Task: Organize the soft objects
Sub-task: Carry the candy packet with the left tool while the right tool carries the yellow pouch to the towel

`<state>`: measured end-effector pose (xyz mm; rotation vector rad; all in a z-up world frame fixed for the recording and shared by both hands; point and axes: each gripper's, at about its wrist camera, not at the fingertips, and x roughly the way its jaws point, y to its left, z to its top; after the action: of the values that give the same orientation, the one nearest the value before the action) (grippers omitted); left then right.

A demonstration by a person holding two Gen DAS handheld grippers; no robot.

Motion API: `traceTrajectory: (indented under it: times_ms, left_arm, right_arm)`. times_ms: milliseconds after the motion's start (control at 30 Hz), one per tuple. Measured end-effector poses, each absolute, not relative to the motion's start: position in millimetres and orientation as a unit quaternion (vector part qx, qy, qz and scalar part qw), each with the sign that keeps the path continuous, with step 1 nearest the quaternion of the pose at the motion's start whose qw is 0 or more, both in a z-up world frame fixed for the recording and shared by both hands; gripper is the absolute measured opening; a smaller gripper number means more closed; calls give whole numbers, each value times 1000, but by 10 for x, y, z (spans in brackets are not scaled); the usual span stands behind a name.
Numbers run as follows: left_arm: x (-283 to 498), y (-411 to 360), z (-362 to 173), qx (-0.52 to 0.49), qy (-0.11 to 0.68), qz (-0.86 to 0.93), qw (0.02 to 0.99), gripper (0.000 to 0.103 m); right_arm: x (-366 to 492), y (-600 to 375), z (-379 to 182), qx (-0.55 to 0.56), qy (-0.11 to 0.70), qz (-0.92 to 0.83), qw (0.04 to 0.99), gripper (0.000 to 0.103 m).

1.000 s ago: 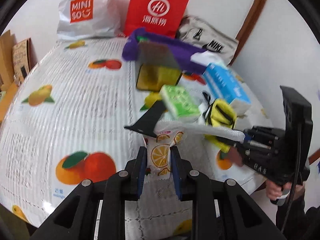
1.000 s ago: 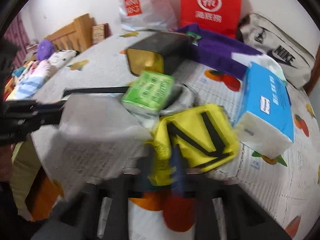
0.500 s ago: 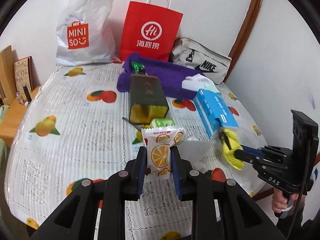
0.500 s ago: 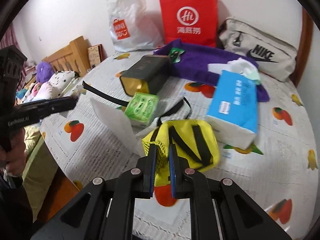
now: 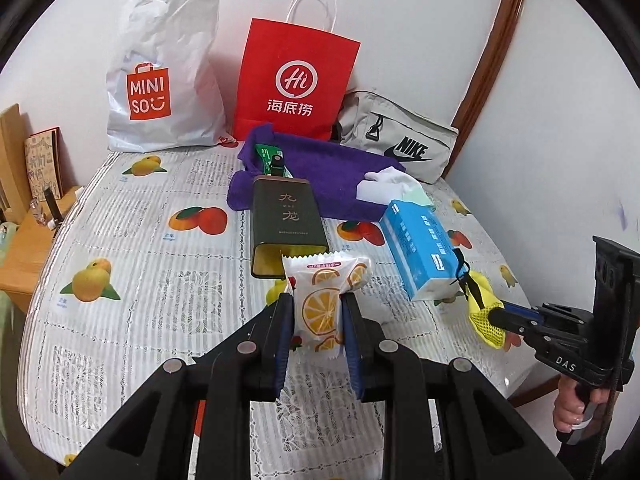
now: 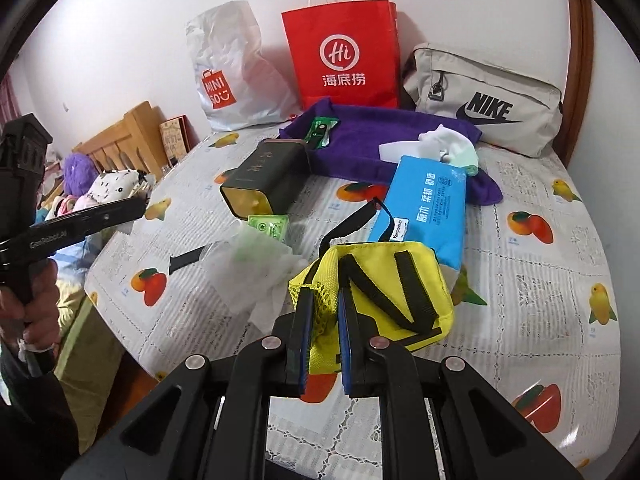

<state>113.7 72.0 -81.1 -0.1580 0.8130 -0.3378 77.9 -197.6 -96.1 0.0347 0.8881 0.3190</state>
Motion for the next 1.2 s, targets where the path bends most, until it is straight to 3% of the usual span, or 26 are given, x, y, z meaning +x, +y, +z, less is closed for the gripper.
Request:
traceTrajectory:
  times_ms: [633, 1200]
  left_arm:
    - [1476, 682, -954, -78, 426, -131, 892, 23]
    - [2086, 503, -668, -51, 419, -109, 900, 23]
  right_arm:
    - [877, -2338, -708, 43, 419, 128, 898, 12]
    - [1715, -2422, -514, 30, 397, 134, 907, 12]
